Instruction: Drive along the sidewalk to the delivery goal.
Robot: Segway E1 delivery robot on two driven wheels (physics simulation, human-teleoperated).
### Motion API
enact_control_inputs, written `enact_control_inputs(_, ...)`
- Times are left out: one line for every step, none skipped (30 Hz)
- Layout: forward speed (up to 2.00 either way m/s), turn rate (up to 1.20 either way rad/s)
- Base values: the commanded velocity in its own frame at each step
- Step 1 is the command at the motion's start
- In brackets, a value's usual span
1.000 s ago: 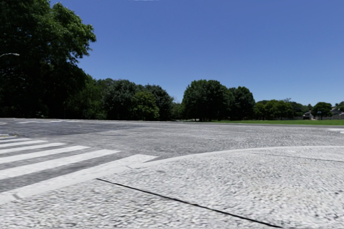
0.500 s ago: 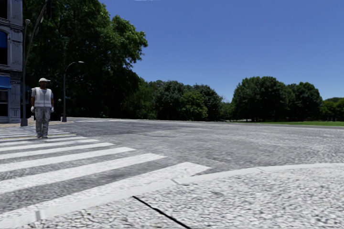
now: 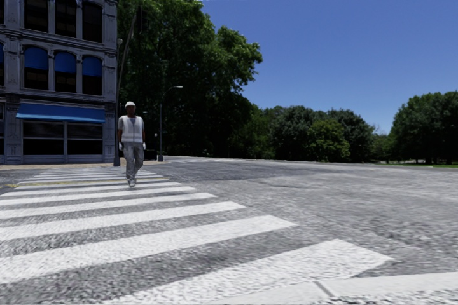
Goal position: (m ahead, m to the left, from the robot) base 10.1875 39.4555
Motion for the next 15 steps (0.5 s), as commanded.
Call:
enact_control_inputs(1.29,0.74)
enact_control_inputs(1.29,0.74)
enact_control_inputs(1.29,0.75)
enact_control_inputs(1.29,0.75)
enact_control_inputs(1.29,0.75)
enact_control_inputs(1.29,0.76)
enact_control_inputs(1.29,0.76)
enact_control_inputs(1.29,0.76)
enact_control_inputs(1.29,0.76)
enact_control_inputs(1.29,0.76)
enact_control_inputs(1.29,0.76)
enact_control_inputs(1.29,0.76)
enact_control_inputs(1.29,0.76)
enact_control_inputs(1.29,0.76)
enact_control_inputs(1.29,0.77)
